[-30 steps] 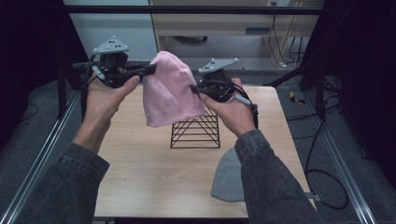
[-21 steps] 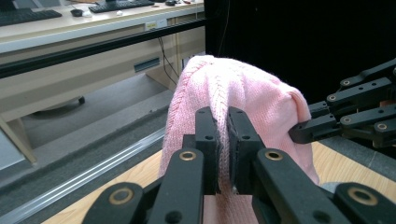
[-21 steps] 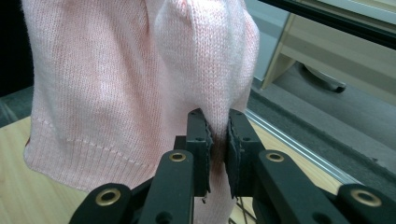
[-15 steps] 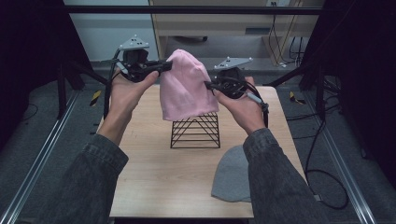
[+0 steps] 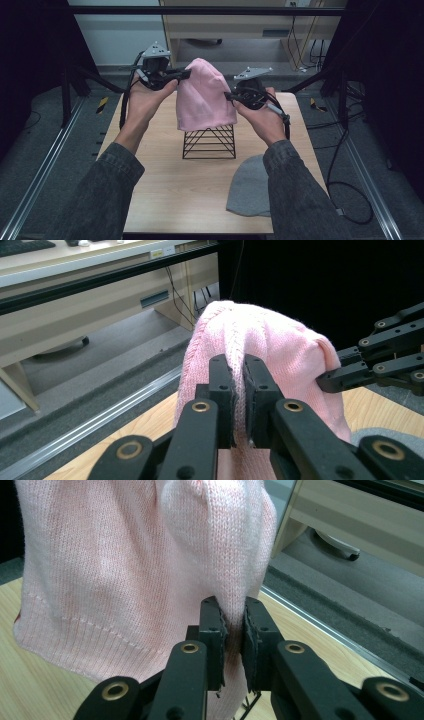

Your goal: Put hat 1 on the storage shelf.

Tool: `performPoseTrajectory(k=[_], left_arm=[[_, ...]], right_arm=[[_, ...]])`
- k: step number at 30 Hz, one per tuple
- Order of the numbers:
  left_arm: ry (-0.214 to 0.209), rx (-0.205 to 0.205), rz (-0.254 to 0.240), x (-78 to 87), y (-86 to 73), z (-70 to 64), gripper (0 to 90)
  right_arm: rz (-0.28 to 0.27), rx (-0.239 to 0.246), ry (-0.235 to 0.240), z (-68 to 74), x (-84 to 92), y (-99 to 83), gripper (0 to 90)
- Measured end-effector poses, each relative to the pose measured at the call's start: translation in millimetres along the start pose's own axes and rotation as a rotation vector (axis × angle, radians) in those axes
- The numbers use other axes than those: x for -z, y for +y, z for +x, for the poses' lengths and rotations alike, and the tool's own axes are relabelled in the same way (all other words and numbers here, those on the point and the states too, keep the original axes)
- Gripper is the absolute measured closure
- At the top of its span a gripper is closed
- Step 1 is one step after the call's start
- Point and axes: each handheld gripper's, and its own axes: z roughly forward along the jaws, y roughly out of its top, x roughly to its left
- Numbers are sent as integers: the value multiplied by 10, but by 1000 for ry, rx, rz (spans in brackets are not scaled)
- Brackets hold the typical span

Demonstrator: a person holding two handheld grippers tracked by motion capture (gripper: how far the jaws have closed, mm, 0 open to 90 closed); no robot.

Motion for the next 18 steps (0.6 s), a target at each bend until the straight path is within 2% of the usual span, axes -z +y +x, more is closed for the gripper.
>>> performPoseTrajectory(k=[8, 12, 18], left_arm=[[-13, -32, 6, -135, -56, -28, 840], [-10, -13, 5, -202, -68, 21, 839], [4, -34, -10, -137, -28, 48, 840]], right_arm=[[22, -2, -19, -34, -34, -136, 807], [25, -14, -25, -46, -68, -148, 806], [0, -22, -17, -47, -32, -80, 805]])
